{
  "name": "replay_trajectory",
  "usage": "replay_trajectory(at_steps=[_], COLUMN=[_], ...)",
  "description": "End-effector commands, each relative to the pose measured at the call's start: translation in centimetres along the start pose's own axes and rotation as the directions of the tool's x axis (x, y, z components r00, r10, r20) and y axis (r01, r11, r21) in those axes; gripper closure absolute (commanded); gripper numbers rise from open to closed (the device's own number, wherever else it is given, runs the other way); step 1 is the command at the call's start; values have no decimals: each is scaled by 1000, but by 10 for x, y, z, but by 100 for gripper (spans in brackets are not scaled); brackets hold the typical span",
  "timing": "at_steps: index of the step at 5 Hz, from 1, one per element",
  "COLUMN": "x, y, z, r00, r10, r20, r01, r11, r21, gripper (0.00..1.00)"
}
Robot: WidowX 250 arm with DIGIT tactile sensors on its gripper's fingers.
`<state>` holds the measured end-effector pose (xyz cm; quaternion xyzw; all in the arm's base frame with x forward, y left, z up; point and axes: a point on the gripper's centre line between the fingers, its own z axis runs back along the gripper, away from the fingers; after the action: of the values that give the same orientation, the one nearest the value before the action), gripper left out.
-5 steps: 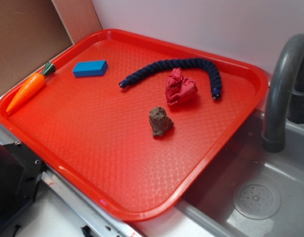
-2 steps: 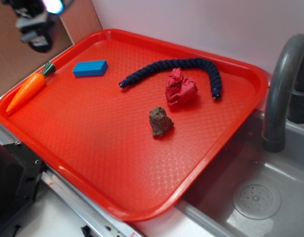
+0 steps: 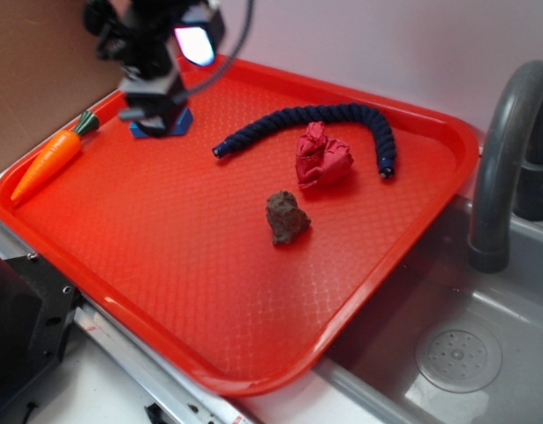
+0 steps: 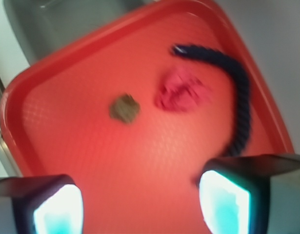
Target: Grab the rock.
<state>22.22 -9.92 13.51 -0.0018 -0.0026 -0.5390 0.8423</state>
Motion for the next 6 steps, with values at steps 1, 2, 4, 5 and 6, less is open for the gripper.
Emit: replay_trajectory(at_steps=[1,2,4,5,6], x=[32,37,38,40,44], y=[-7,-7,-7,-8,-11], z=[-24,-42,-77,-89,-94], r00=[995,991,978,971,958], r10=[-77,-84,-91,-119,-137], r20=[-65,-109,-188,-209,-250], r01=[77,82,79,99,119], r11=[997,996,995,990,989], r21=[3,-19,-67,-102,-88], gripper=[0,0,0,0,7])
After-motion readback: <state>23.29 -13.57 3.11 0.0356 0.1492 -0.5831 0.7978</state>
